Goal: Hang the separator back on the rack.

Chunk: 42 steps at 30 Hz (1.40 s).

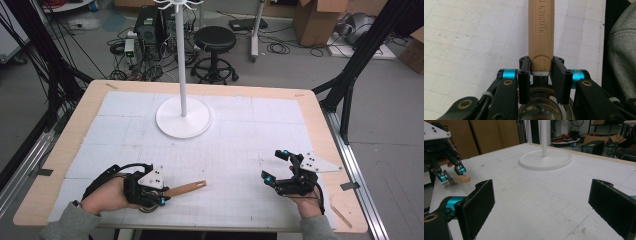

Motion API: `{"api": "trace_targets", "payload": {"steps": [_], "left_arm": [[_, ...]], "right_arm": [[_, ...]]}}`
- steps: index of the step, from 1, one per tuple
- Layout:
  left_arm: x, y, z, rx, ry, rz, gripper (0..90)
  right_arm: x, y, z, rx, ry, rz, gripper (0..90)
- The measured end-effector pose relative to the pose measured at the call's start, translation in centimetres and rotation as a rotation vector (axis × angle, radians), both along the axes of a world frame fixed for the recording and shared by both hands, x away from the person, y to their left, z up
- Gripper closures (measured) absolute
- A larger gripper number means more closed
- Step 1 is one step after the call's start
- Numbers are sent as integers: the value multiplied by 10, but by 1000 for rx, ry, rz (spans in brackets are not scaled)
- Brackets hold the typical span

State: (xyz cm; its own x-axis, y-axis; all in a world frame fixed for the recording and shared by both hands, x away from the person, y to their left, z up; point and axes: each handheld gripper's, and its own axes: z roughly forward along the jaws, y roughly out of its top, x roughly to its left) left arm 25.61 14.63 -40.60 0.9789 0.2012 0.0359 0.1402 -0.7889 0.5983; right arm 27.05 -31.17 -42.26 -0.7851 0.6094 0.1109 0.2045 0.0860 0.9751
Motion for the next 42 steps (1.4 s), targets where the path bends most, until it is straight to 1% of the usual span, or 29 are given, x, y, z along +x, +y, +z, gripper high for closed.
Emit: {"api": "trace_targets", "payload": {"steps": [1, 6, 8, 9, 10, 12, 17, 18, 23, 24, 28, 29, 31, 34, 35, 37, 41, 42], "left_arm": [[-1, 0, 0, -17, -1, 6, 694], [0, 4, 3, -17, -4, 14, 694], [0, 5, 4, -32, -2, 21, 694], [0, 6, 4, -44, -8, 26, 694], [0, 7, 5, -39, -5, 28, 694], [1, 9, 8, -50, -11, 37, 694], [1, 15, 12, -86, -23, 69, 694], [2, 16, 13, -90, -38, 70, 694], [0, 19, 18, -127, -54, 83, 694], [0, 20, 18, -139, -46, 90, 694], [1, 22, 22, -181, -73, 114, 694], [1, 24, 23, -190, -73, 110, 694], [1, 25, 24, -217, -72, 128, 694], [4, 28, 26, -244, -82, 147, 694], [5, 29, 27, -246, -83, 155, 693], [7, 31, 28, -270, -86, 183, 694], [12, 37, 29, -297, -92, 238, 694], [12, 39, 29, -311, -96, 250, 694]], "right_arm": [[0, 0, 0, 0, 0, 0, 58], [0, 0, 0, 2, 3, -2, 58], [0, 0, 0, 3, 1, -2, 58], [0, 0, 0, 6, 3, -1, 57], [0, 0, 0, 6, 3, -3, 58], [0, 0, 0, 7, 3, -4, 57], [0, 0, 0, 9, 6, -2, 58], [0, 0, 0, 8, 4, -2, 58], [0, 0, 0, 10, 6, -2, 57], [0, 0, 0, 11, 7, -2, 58], [0, 1, 1, 7, 1, -2, 58], [0, 1, 1, 6, -1, -1, 58], [0, 1, 1, 8, -2, 1, 58], [1, 2, 1, 7, -4, 3, 57], [1, 2, 1, 7, -4, 3, 57], [1, 1, 1, 10, -1, 2, 57], [1, 0, 1, 26, 2, -1, 58], [1, 0, 1, 24, -2, -1, 57]]}}
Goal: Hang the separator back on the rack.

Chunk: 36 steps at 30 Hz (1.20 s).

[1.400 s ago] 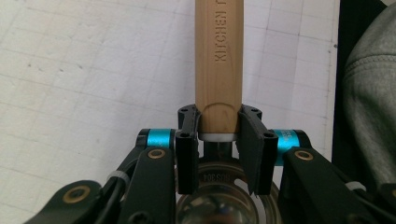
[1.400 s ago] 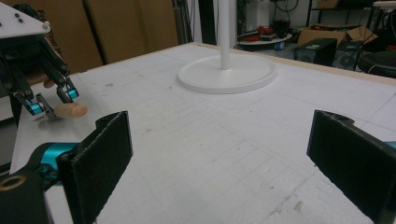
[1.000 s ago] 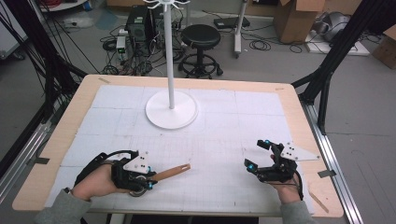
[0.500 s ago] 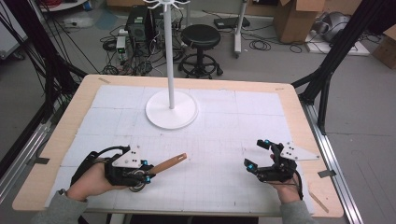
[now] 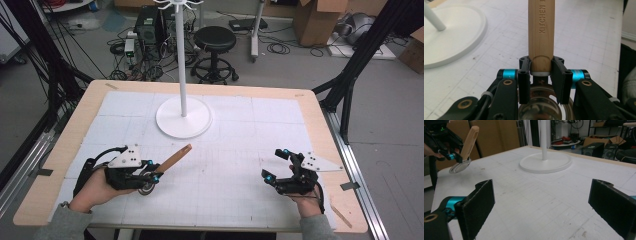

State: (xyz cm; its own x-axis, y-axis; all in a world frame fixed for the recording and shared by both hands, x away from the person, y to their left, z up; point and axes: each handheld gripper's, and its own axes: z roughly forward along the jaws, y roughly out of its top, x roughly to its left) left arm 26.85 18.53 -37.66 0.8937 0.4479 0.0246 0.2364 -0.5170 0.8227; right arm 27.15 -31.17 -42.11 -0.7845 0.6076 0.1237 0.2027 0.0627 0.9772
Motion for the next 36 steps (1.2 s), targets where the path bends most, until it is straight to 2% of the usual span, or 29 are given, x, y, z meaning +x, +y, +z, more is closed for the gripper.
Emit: {"api": "trace_targets", "payload": {"steps": [7, 9, 12, 24, 30, 36], "left_arm": [[4, 11, 5, -50, -16, 54, 694], [3, 13, 6, -51, -57, 80, 694], [3, 14, 7, -54, -76, 95, 694], [6, 25, 19, -77, -84, 142, 694], [11, 33, 30, -117, -88, 186, 694], [19, 38, 39, -157, -84, 220, 694]], "right_arm": [[0, 1, 0, -3, -2, 2, 57], [0, 1, 0, -3, -3, 2, 57], [0, 1, 0, -2, 1, 4, 58], [-1, 1, 0, 3, 7, 6, 58], [0, 0, 0, 6, -2, 6, 58], [0, 0, 0, 8, 11, 7, 57]]}}
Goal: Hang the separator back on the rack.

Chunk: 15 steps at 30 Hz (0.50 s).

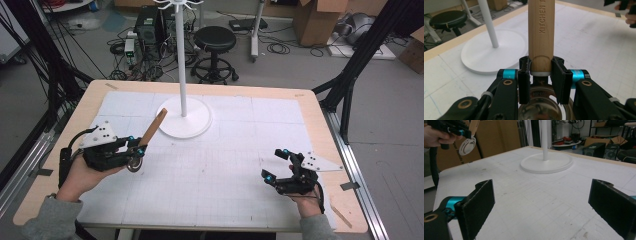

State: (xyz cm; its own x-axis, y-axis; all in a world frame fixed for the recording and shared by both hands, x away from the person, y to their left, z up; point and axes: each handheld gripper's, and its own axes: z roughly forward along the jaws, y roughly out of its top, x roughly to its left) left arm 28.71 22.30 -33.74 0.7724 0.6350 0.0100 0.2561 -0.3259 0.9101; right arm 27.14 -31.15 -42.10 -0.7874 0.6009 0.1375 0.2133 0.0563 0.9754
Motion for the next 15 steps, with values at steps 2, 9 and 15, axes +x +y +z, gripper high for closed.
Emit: {"api": "trace_targets", "payload": {"steps": [2, 9, 15], "left_arm": [[3, 2, 3, -22, -3, 14, 694], [10, 6, 10, -59, -14, 36, 694], [14, 3, 16, -96, -35, 42, 694]], "right_arm": [[0, 0, 0, -2, -5, 0, 58], [0, 0, 0, -1, -5, 0, 57], [0, 1, 0, -1, -11, 3, 57]]}}
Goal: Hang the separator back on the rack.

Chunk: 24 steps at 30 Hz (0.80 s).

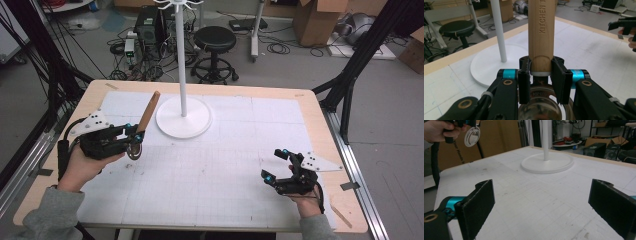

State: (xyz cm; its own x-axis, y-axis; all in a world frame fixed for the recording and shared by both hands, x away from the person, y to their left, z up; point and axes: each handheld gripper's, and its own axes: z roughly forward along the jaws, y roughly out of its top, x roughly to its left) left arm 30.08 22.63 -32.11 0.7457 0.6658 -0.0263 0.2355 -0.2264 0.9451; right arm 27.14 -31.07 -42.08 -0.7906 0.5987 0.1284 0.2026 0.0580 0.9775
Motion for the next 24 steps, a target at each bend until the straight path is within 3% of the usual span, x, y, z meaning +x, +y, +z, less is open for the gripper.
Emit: {"api": "trace_targets", "payload": {"steps": [13, 24], "left_arm": [[8, -1, 16, -20, -22, 10, 694], [14, -2, 31, -9, -45, 12, 694]], "right_arm": [[-2, -1, 1, 1, -10, -8, 57], [-2, -1, 1, 3, -7, -8, 57]]}}
